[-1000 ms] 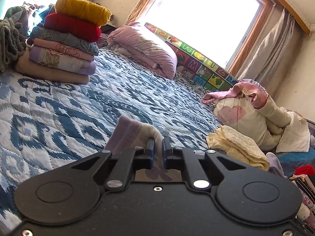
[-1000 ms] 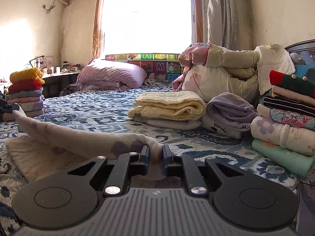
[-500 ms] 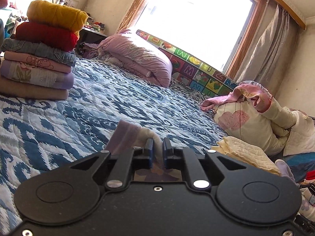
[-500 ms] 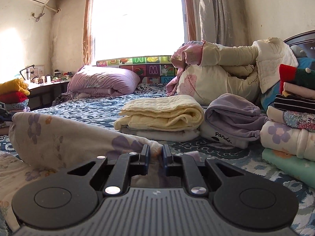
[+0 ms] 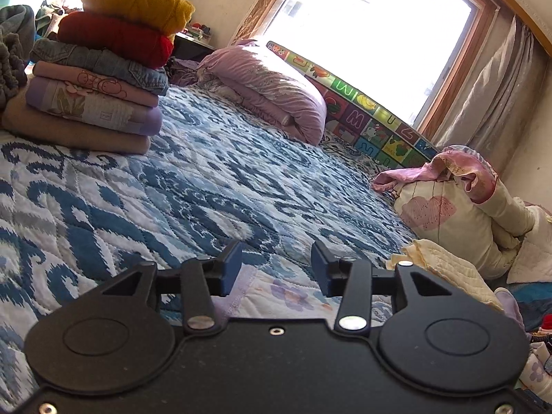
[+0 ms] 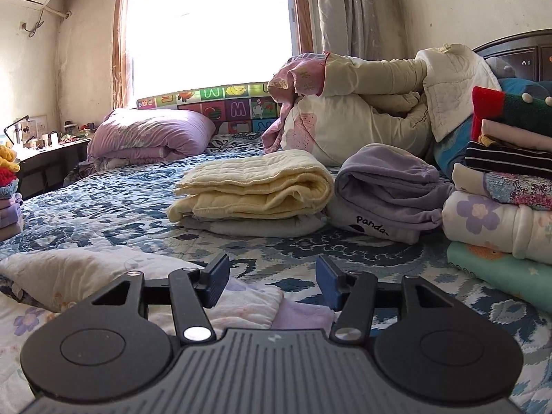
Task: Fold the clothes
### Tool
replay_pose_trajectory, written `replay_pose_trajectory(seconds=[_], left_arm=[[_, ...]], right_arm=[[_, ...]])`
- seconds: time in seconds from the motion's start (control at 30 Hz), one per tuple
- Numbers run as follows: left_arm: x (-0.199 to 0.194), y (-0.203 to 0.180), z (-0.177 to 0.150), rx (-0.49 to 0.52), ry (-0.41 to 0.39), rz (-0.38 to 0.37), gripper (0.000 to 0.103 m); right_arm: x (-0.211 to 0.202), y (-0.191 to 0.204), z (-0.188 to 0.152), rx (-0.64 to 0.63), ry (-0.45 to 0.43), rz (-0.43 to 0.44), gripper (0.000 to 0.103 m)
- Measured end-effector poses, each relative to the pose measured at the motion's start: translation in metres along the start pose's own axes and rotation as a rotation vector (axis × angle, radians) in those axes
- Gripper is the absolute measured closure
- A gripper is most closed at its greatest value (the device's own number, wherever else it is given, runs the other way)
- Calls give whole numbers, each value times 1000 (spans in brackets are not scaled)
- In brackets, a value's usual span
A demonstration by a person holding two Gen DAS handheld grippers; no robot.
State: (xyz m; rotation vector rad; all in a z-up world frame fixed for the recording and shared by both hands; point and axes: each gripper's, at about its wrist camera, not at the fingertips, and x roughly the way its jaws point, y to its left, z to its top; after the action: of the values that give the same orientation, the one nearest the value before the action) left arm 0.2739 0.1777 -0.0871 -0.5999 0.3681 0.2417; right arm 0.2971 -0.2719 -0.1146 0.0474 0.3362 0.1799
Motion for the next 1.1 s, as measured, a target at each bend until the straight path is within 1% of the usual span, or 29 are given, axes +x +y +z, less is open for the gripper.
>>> replay_pose_trajectory(seconds=[0.07, 0.17, 0.27, 0.37, 0.4, 0.47, 0.5, 0.53, 0.57, 0.6, 0.63, 0.7, 0.77, 0.8, 0.83, 0.87, 0.9, 0.93, 0.97, 1.03, 1.1], left_arm=[[9, 10, -3, -68, 76, 19, 58], [19, 29, -12, -213, 169, 31, 58], [30, 33, -14, -242, 199, 19, 58], [34, 30, -14, -229, 199, 44, 58], [36, 28, -14, -219, 201, 46, 58], [44, 22, -13, -144, 215, 48, 58], [49, 18, -12, -101, 222, 49, 62], [53, 14, -12, -59, 229, 51, 74], [56, 10, -10, -28, 229, 45, 78], [57, 7, -9, -3, 224, 36, 89], [54, 2, -5, 20, 204, 19, 94], [35, -17, 8, 96, 104, -22, 95], [15, -32, 17, 151, -9, -79, 95], [6, -39, 21, 175, -65, -109, 94], [7, -45, 22, 214, -80, -89, 87], [13, -51, 20, 261, -73, -43, 82], [25, -50, 15, 292, -20, 24, 56], [41, -47, 8, 316, 57, 102, 46], [50, -41, 3, 310, 104, 149, 49], [48, -31, 0, 272, 101, 153, 50], [42, -34, 3, 282, 85, 144, 50]], right_arm=[[0, 3, -2, -23, 10, 20, 48], [1, 9, -2, -55, 28, 57, 49], [5, 16, -4, -77, 57, 94, 49], [12, 22, -7, -97, 94, 123, 49], [14, 25, -9, -111, 103, 128, 49], [16, 30, -11, -137, 124, 138, 48], [18, 32, -12, -149, 141, 142, 48], [21, 33, -14, -154, 157, 145, 48], [23, 35, -15, -158, 173, 147, 48], [23, 36, -16, -162, 177, 147, 48], [23, 37, -17, -167, 179, 147, 48], [22, 37, -18, -168, 176, 148, 47], [19, 36, -18, -161, 162, 149, 47], [18, 35, -17, -156, 151, 153, 47], [17, 33, -16, -153, 147, 159, 47], [18, 32, -16, -152, 157, 164, 47], [19, 31, -16, -151, 169, 168, 46], [21, 31, -17, -152, 183, 170, 46], [22, 32, -18, -156, 190, 170, 45], [23, 34, -19, -166, 197, 169, 44], [21, 35, -19, -177, 198, 171, 43]])
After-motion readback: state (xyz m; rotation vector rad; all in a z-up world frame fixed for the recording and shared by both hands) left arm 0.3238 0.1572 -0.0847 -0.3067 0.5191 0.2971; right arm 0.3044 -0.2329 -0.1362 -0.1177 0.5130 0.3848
